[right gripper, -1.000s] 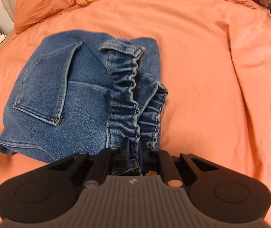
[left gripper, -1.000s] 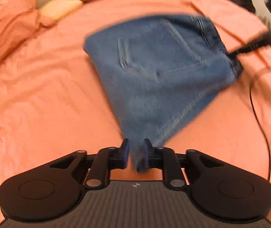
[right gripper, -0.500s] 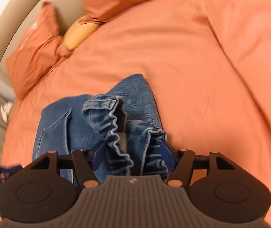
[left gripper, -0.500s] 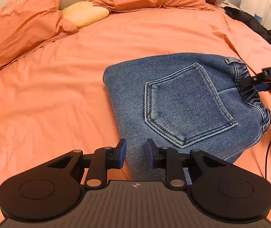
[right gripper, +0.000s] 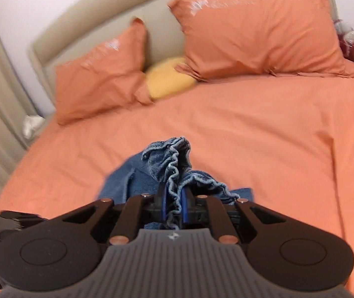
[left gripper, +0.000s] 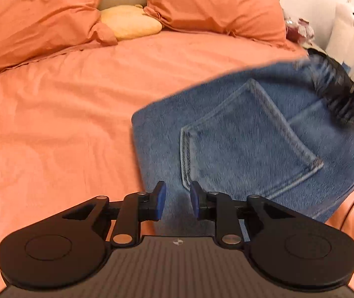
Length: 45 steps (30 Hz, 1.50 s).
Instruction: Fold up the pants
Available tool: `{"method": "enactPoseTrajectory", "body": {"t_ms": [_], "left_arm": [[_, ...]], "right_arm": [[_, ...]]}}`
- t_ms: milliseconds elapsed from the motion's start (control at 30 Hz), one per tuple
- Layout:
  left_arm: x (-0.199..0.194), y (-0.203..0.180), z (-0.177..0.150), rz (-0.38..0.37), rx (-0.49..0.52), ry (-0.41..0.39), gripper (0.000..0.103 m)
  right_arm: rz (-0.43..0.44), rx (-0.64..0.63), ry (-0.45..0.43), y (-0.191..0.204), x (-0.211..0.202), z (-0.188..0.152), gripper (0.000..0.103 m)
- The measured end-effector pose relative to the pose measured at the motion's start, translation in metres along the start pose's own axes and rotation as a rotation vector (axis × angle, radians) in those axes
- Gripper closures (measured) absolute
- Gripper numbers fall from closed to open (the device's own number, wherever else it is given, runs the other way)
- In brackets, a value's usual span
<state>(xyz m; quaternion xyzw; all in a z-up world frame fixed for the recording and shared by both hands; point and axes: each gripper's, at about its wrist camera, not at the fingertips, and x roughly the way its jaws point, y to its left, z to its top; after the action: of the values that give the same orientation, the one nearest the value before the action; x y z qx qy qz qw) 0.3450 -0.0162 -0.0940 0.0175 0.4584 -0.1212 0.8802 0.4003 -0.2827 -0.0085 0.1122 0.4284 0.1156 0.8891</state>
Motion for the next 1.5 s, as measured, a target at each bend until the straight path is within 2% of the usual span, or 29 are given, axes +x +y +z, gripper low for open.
{"method": "enactPoseTrajectory", "body": {"t_ms": [133,167,300,500,667,733,767,800,867,1067,1167,1233,1333,1500], "left_arm": [[0.010,0.000,0.004,-0.012,0.013,-0.008,0.080],[0.015,-0.001,0.004,-0.016,0.025,-0.004,0.081],[0.035,-0.007,-0.002,-0.017,0.078,0.022,0.081],[0.065,-0.014,-0.011,0.012,0.107,0.084,0.083],[0.061,-0.022,-0.009,0.051,0.140,0.085,0.085],[0.054,-0.023,-0.007,0.069,0.133,0.084,0.085],[0.051,-0.024,-0.007,0.072,0.131,0.082,0.084],[0.046,-0.025,-0.007,0.073,0.129,0.079,0.084],[0.036,-0.028,-0.011,0.078,0.138,0.064,0.084],[0.006,-0.042,-0.031,-0.010,0.165,0.003,0.084],[0.003,-0.046,-0.044,-0.039,0.179,-0.001,0.084],[0.008,-0.043,-0.051,-0.057,0.175,0.025,0.084],[0.017,-0.037,-0.060,-0.079,0.143,0.039,0.083],[0.032,-0.035,-0.060,-0.081,0.111,0.067,0.082]], "right_arm": [[-0.114,0.053,0.098,-0.039,0.026,-0.022,0.096],[-0.148,0.057,0.109,-0.048,0.031,-0.028,0.100],[-0.158,0.108,0.144,-0.073,0.046,-0.048,0.100],[-0.193,0.063,0.155,-0.067,0.062,-0.053,0.099],[-0.245,0.008,0.136,-0.047,0.053,-0.051,0.096],[-0.258,-0.042,0.067,-0.033,0.035,-0.051,0.092],[-0.264,-0.065,0.031,-0.027,0.024,-0.052,0.085],[-0.260,-0.080,0.011,-0.021,0.014,-0.054,0.073],[-0.229,-0.108,-0.009,-0.010,-0.004,-0.061,0.073],[-0.188,-0.278,-0.016,0.022,-0.027,-0.098,0.074],[-0.209,-0.314,0.011,0.022,-0.019,-0.116,0.073],[-0.242,-0.346,0.014,0.019,-0.012,-0.126,0.073],[-0.248,-0.344,0.015,0.013,-0.005,-0.138,0.074],[-0.255,-0.281,0.033,0.002,0.014,-0.138,0.078]]}}
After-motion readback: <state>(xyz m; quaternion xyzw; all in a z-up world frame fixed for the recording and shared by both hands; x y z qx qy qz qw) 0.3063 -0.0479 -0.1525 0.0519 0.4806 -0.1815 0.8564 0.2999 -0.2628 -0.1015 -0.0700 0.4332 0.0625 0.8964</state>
